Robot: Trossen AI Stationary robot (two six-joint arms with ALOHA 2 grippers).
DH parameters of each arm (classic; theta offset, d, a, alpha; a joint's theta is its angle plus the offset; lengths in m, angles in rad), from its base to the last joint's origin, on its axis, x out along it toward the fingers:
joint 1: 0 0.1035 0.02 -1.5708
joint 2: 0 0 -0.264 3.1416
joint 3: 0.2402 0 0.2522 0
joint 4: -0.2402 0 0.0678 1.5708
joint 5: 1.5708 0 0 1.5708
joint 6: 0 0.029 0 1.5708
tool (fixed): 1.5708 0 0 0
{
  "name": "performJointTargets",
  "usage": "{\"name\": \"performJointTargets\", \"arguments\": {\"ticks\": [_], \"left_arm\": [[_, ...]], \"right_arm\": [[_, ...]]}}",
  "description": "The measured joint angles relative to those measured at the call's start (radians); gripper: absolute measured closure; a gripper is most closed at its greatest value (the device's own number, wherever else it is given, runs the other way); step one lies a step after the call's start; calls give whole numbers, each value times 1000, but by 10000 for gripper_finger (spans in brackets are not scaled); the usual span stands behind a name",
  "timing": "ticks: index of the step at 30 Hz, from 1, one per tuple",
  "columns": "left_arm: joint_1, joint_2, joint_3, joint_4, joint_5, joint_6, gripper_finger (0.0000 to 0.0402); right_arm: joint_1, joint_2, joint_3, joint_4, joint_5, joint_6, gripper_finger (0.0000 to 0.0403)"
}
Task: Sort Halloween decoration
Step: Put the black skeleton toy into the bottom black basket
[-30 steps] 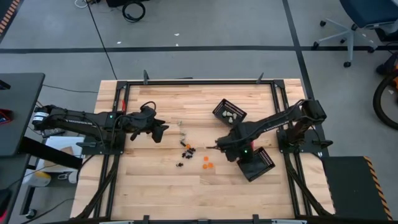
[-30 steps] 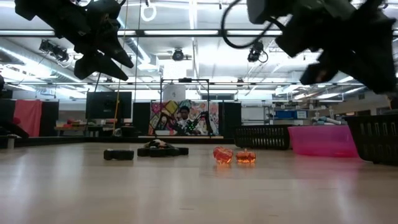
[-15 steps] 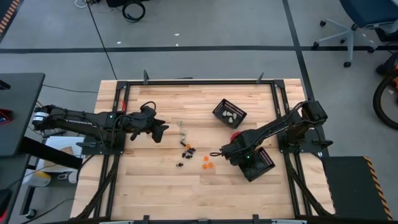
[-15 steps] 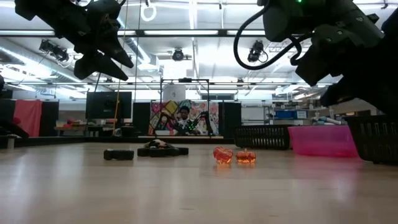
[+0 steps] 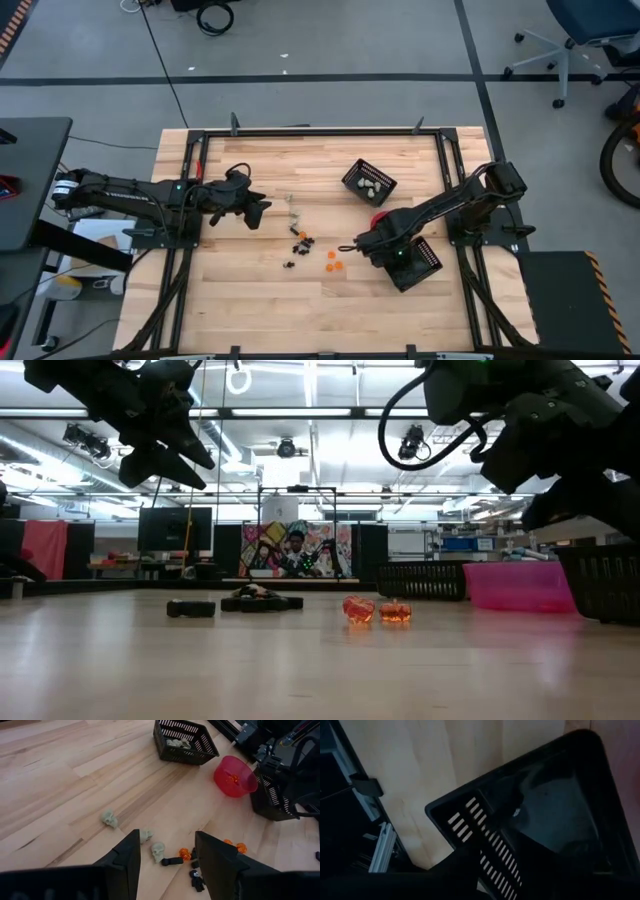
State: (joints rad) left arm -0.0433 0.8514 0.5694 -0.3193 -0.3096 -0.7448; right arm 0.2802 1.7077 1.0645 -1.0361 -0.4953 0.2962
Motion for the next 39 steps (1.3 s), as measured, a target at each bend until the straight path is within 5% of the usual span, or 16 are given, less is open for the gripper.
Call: {"name": "performJointTargets", "arguments": {"ticks": [6, 10, 17, 30, 39], "left_arm": [[0, 0, 0, 1, 0, -3, 239], [0, 0, 0, 4, 0, -3, 239], [0, 0, 0, 9, 0, -16, 239], [-1, 0, 0, 21, 1, -51, 239], [-142, -1, 0, 166, 151, 36, 239]], "right_arm": [[-13, -31, 63, -106, 20, 24, 280], [-25, -35, 170, -120, 139, 11, 281], [-28, -29, 230, 215, 395, -77, 281], [-62, 67, 217, 608, 451, -117, 281], [-63, 139, 243, 728, 480, -107, 281]]}}
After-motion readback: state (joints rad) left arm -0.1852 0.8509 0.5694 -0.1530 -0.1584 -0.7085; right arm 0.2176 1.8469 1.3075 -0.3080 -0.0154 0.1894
